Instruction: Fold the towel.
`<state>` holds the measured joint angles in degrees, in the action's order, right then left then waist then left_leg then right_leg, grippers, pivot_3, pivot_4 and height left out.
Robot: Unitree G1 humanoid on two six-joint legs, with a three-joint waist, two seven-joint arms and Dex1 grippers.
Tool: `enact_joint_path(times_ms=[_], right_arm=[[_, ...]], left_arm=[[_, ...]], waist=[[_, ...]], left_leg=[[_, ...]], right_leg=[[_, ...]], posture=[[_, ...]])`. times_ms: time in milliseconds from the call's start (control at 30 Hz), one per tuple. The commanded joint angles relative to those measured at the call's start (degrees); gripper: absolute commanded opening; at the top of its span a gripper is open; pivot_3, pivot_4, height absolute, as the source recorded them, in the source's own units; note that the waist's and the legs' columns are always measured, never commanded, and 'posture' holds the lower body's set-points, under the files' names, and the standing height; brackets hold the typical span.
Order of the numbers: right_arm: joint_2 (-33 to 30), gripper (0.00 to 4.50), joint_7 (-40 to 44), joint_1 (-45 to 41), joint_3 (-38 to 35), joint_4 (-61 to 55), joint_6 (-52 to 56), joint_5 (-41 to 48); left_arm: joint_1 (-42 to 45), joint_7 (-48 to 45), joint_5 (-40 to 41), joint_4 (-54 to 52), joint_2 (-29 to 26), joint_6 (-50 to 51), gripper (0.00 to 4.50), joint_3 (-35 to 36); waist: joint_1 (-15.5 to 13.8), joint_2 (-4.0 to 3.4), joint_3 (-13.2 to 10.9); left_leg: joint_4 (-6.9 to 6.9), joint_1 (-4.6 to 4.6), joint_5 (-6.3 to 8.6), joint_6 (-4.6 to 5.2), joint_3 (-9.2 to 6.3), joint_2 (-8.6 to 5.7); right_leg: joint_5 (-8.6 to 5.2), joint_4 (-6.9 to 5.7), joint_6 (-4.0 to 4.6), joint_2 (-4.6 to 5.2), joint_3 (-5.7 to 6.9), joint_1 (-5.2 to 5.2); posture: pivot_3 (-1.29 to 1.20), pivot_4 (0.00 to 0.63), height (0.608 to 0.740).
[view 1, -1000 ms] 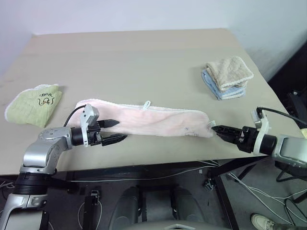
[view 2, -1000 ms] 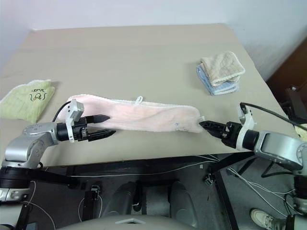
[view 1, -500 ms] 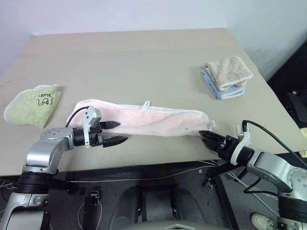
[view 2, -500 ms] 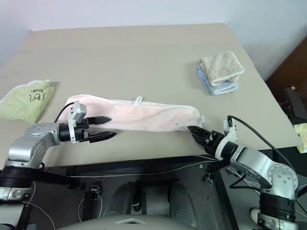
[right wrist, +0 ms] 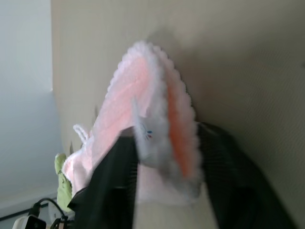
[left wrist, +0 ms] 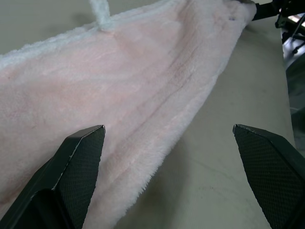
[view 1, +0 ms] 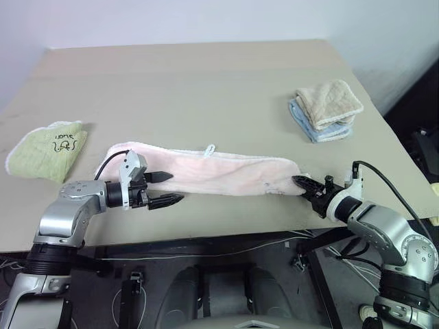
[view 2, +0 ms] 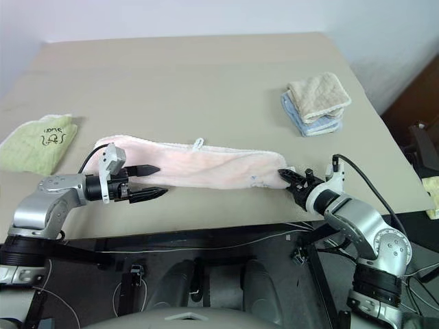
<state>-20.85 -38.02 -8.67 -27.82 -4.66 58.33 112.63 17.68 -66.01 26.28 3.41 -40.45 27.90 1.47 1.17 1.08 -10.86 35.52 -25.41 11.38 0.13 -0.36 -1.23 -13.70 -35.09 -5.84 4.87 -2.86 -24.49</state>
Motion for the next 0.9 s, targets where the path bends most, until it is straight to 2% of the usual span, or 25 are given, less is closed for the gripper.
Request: enact_joint_path(times_ms=[33, 67, 400, 633, 900], right_arm=[[1.3, 0.41, -0.2, -0.5, -0.3, -3.5, 0.7, 0.4], [1.7, 0.04, -0.5, -0.6, -0.2, -4.0, 0.5, 0.4], [1.8, 0.01, -3.1, -2.1, -1.5, -4.9, -1.7, 0.4], [-6.1, 0.01, 0.7, -3.3, -6.8, -0.1, 1.7, 0.4], [-21.0, 0.01, 11.1, -0.9, -8.7, 9.1, 11.0, 0.4]], left_arm=[[0.0, -0.4, -0.4, 0.2, -0.5, -1.6, 4.50, 0.8], [0.0, -0.4, -0.4, 0.3, -0.5, -1.8, 4.50, 0.8], [0.2, -0.5, -1.2, 1.8, -0.1, -2.9, 4.50, 0.3], [1.4, -0.3, -1.1, 1.5, -0.2, -1.9, 4.50, -0.1], [3.4, 0.4, -0.6, -0.6, -0.3, 1.3, 4.50, -0.3]], waist=[[0.0, 0.00, 0.0], [0.0, 0.00, 0.0], [0.0, 0.00, 0.0], [-0.2, 0.00, 0.0], [-0.4, 0.00, 0.0]], left_leg=[[0.00, 0.00, 0.00, 0.00, 0.00, 0.00], [0.00, 0.00, 0.00, 0.00, 0.00, 0.00], [0.00, 0.01, -0.01, 0.01, 0.02, 0.00], [0.03, 0.01, -0.01, 0.02, 0.06, 0.00], [0.20, 0.00, -0.01, 0.06, 0.11, 0.00]], right_leg=[[0.00, 0.00, 0.00, 0.00, 0.00, 0.00], [0.00, -0.01, 0.00, -0.01, 0.00, 0.00], [0.00, -0.02, 0.00, -0.01, 0.01, 0.00], [0.00, -0.03, 0.00, -0.02, 0.02, 0.03], [0.00, -0.03, -0.01, -0.08, 0.06, 0.13]], posture=[[0.00, 0.150, 0.740], [0.00, 0.150, 0.740], [0.00, 0.150, 0.740], [0.00, 0.150, 0.740], [0.00, 0.150, 0.740]])
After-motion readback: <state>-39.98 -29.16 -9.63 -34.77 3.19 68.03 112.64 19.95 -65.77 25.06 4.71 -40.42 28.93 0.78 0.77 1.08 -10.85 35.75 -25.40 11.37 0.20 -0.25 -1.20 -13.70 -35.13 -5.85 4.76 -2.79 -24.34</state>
